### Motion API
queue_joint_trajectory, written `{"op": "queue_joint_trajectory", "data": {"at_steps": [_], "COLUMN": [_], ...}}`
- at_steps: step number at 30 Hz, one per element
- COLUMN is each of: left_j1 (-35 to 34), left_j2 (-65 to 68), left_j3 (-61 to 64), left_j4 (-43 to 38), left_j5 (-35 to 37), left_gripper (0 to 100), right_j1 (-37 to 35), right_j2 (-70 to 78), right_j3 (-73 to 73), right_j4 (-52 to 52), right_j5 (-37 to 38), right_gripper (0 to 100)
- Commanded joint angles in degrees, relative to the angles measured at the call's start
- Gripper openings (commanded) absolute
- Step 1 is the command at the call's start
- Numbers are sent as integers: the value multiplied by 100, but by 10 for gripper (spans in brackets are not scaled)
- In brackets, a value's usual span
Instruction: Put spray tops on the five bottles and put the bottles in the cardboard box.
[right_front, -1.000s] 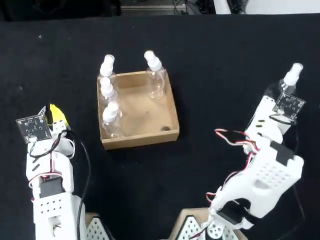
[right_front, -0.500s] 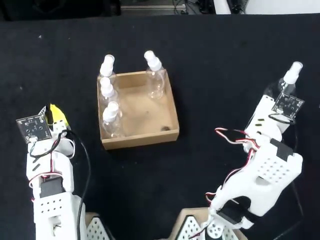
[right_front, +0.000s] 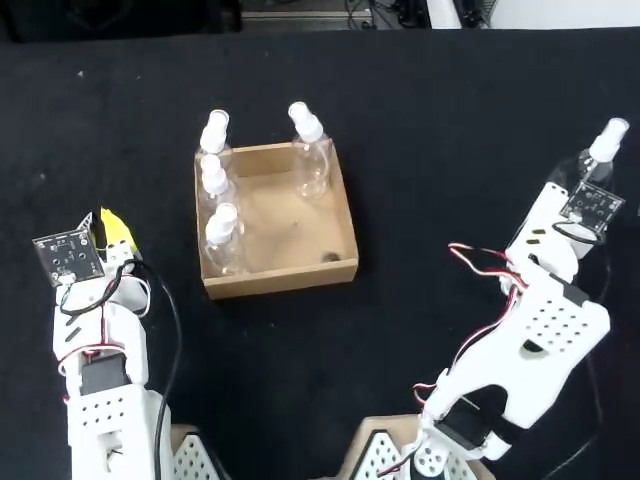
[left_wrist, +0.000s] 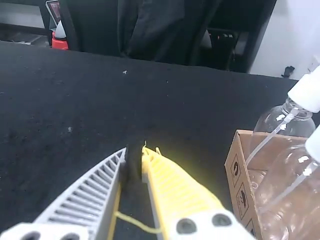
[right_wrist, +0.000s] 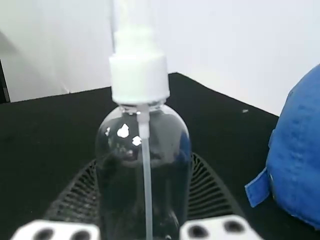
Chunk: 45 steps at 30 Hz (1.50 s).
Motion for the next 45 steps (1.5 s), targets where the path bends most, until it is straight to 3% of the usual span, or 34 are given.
{"op": "queue_joint_trajectory", "data": {"at_steps": [1,15,20,29,35,45], "left_j1": [-22,-22,-22,-22,-13,-13], "left_j2": [-26,-53,-53,-53,-53,-53], "left_j3": [127,127,127,127,127,127], "left_j4": [-79,-79,-79,-79,-88,-88], "left_j5": [44,44,44,44,44,44], "left_gripper": [40,40,40,40,40,40], "right_j1": [220,167,97,79,-9,-9], "right_j2": [22,13,13,13,13,-708], "right_j3": [-268,-233,-224,-259,-233,180], "right_j4": [-105,-105,-105,-105,-105,-62], "right_j5": [9,18,18,18,18,18], "right_gripper": [15,21,138,158,320,325]}}
